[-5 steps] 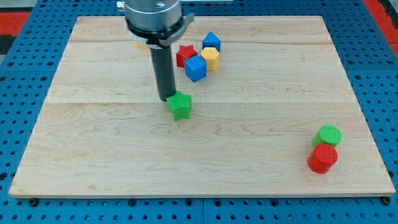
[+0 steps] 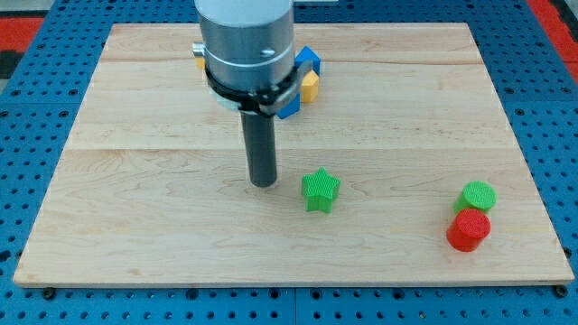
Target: Move green star towards red circle
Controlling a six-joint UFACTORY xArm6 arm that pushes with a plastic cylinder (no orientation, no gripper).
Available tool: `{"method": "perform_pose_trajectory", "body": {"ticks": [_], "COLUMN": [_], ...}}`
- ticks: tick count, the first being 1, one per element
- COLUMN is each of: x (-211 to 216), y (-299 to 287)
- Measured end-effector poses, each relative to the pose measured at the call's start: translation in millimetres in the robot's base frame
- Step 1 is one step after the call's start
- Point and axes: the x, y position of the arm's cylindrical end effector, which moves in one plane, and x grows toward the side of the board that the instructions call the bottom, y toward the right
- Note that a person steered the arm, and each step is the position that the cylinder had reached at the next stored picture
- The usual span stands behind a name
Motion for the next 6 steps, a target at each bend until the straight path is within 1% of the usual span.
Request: {"method": "perform_pose_trajectory", "body": {"ticks": [1, 2, 3, 4, 5, 6], "x": [17, 22, 14, -14, -21, -6], "y": [44, 78, 54, 49, 73, 100]}}
